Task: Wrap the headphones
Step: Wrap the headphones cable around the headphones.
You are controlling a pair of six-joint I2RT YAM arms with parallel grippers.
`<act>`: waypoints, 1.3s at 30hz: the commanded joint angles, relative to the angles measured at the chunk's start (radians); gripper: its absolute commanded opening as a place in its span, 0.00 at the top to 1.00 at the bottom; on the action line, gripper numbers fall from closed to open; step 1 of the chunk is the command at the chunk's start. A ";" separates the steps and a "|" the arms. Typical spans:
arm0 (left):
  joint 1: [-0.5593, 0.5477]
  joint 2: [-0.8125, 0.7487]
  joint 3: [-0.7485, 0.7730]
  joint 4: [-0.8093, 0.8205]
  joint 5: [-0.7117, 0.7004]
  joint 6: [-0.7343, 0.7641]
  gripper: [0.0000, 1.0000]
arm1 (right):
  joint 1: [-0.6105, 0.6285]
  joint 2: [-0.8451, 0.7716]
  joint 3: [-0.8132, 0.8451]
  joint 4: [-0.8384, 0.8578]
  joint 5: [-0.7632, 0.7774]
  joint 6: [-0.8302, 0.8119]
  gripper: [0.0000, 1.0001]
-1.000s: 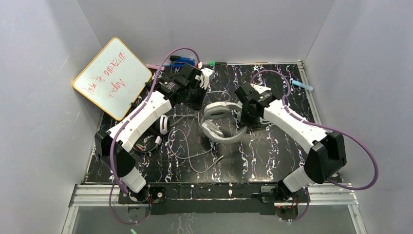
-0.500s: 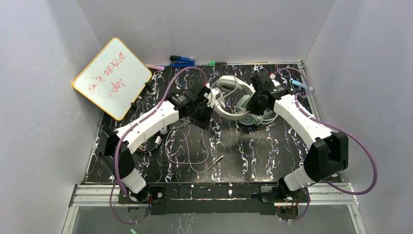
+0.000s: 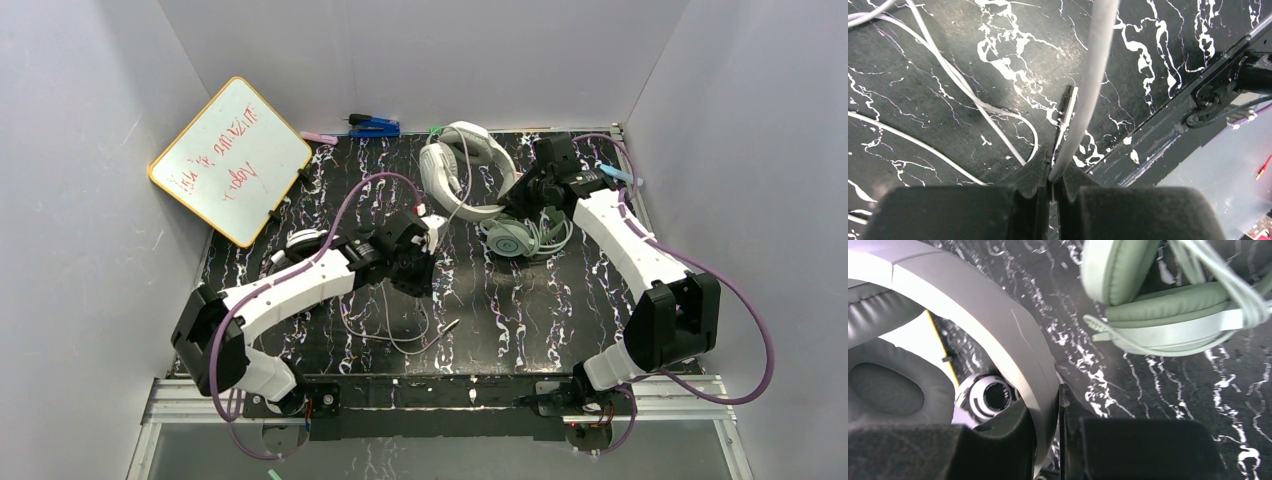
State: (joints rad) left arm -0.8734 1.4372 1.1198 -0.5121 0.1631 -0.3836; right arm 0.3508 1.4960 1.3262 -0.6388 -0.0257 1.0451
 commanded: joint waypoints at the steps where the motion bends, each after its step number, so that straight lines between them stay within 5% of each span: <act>1: 0.002 -0.103 -0.088 0.167 -0.073 -0.021 0.98 | -0.005 -0.039 0.071 0.128 -0.193 0.053 0.99; 10: 0.003 -0.190 -0.314 0.423 -0.107 -0.024 1.00 | -0.082 -0.068 0.123 0.115 -0.471 0.065 0.99; 18: 0.012 -0.187 -0.391 0.555 0.006 -0.025 1.00 | -0.183 -0.122 0.112 0.227 -0.817 0.133 0.99; 28: 0.098 -0.163 -0.444 0.741 0.153 -0.052 0.88 | -0.202 -0.166 0.165 0.195 -0.939 0.111 0.99; 32: 0.103 -0.179 -0.520 0.935 0.140 -0.048 0.72 | -0.207 -0.177 0.184 0.205 -0.964 0.135 0.99; 39: 0.105 -0.158 -0.584 1.086 0.092 0.039 0.69 | -0.216 -0.175 0.268 0.145 -0.971 0.131 0.99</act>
State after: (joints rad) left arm -0.7742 1.2728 0.5549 0.4683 0.2840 -0.4095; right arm 0.1490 1.3697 1.4986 -0.5423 -0.9051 1.1431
